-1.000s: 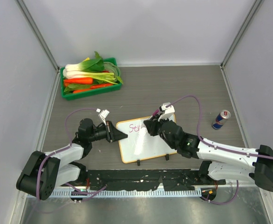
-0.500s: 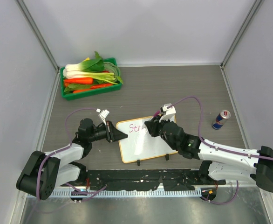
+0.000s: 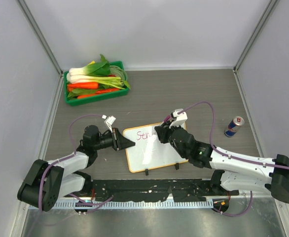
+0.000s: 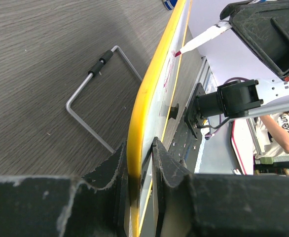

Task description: Write a sentence on the whiteboard

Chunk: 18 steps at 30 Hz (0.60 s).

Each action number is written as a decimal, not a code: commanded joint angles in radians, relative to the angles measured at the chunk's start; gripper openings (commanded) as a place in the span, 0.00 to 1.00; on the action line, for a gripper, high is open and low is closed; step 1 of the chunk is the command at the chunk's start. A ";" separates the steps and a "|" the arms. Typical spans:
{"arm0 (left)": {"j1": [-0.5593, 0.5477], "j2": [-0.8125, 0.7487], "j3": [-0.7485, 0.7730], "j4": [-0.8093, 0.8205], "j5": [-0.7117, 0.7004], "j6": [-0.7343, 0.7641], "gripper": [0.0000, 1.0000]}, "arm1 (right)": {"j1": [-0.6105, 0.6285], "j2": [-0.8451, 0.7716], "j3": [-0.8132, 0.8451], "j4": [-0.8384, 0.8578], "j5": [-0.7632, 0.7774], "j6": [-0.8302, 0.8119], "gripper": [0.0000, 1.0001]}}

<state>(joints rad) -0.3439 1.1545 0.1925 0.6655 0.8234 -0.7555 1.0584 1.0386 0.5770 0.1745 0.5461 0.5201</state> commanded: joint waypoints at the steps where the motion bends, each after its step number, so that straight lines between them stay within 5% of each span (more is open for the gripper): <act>1: 0.002 0.011 0.005 -0.037 -0.046 0.065 0.00 | -0.006 0.018 0.044 -0.026 0.095 -0.029 0.01; 18: 0.002 0.011 0.007 -0.038 -0.047 0.065 0.00 | -0.006 0.066 0.075 -0.003 0.029 -0.031 0.01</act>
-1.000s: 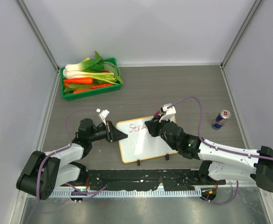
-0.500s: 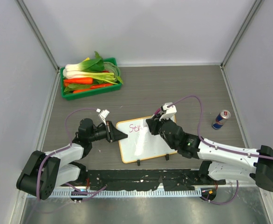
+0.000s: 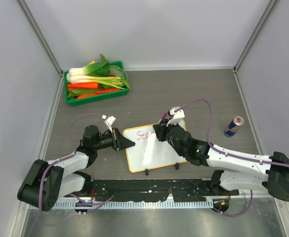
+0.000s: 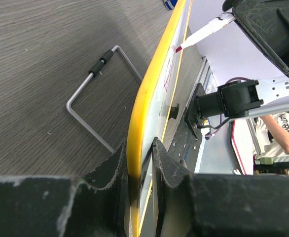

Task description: Write a sentence on the whiteboard

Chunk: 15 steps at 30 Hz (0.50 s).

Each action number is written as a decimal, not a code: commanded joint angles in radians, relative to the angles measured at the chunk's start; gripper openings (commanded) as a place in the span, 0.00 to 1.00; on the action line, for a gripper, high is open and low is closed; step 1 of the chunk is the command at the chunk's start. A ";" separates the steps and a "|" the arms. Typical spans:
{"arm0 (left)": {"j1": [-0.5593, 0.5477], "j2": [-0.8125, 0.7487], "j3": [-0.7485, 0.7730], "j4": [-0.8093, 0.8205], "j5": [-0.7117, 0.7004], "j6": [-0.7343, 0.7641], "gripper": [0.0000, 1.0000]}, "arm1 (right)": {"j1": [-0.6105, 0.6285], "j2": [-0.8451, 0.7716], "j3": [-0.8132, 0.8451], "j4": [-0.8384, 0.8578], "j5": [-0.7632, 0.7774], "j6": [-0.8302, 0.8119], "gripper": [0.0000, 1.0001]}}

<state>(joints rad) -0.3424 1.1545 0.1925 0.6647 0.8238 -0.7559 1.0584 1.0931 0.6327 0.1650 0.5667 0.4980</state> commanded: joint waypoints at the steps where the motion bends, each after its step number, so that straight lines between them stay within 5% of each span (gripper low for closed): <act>1: 0.000 0.013 0.007 -0.036 -0.048 0.066 0.00 | -0.006 0.011 0.016 0.010 0.006 -0.007 0.01; 15: 0.000 0.010 0.005 -0.039 -0.048 0.066 0.00 | -0.009 -0.079 -0.019 0.064 -0.048 0.004 0.01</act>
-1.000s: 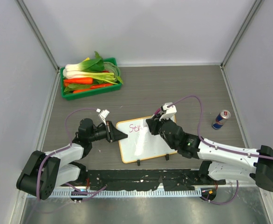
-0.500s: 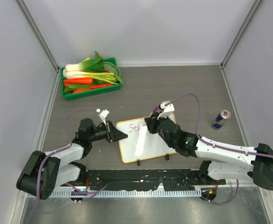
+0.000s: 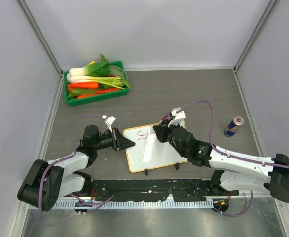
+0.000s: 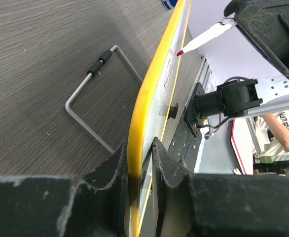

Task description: Write a sentence on the whiteboard

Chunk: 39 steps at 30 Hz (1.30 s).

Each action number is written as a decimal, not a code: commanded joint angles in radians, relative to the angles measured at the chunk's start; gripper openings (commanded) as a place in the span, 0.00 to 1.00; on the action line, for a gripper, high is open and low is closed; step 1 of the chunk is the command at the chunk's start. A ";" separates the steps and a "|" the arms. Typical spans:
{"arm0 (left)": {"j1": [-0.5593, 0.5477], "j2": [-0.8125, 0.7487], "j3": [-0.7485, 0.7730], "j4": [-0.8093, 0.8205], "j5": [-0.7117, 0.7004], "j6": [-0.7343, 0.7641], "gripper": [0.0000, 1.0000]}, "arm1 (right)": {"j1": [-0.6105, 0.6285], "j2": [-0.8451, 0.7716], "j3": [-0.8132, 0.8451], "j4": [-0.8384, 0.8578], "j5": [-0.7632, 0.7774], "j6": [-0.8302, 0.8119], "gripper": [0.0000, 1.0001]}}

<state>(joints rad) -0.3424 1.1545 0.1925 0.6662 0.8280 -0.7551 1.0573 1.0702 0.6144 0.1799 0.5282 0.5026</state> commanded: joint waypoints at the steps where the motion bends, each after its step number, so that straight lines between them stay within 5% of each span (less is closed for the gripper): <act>1: 0.000 0.010 0.005 -0.039 -0.052 0.065 0.00 | -0.008 -0.067 0.001 0.047 -0.013 -0.004 0.01; 39: 0.000 0.014 0.007 -0.037 -0.052 0.065 0.00 | -0.023 -0.056 -0.051 -0.022 0.018 0.014 0.01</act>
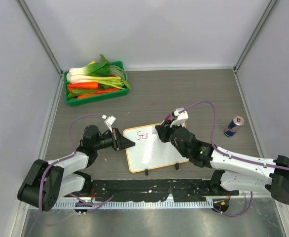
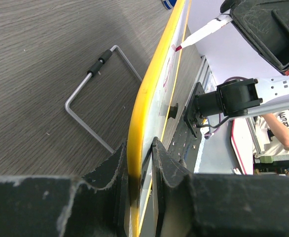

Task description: Write a sentence on the whiteboard

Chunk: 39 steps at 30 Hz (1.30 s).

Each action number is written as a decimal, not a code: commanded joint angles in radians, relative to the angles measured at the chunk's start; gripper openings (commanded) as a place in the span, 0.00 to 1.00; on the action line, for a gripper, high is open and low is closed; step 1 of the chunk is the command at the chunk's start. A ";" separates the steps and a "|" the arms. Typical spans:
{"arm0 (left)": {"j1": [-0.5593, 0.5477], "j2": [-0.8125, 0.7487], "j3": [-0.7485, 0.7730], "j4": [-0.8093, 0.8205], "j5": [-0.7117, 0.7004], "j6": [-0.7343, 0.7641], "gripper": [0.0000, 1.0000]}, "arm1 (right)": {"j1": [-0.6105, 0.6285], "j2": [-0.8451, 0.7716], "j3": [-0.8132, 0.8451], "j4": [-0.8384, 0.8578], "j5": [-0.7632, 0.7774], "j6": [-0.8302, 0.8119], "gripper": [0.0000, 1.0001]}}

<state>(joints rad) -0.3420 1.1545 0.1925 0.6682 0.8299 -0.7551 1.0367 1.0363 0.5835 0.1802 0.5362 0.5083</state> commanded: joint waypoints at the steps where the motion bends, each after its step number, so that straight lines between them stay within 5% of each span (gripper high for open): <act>1: 0.000 0.016 0.007 -0.038 -0.052 0.065 0.00 | -0.004 -0.025 -0.022 -0.030 0.004 0.010 0.01; 39: 0.000 0.013 0.007 -0.038 -0.051 0.063 0.00 | -0.009 -0.004 0.042 0.007 0.084 -0.033 0.01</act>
<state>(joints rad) -0.3420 1.1564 0.1925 0.6685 0.8303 -0.7551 1.0367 1.0225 0.5804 0.1638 0.5556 0.5011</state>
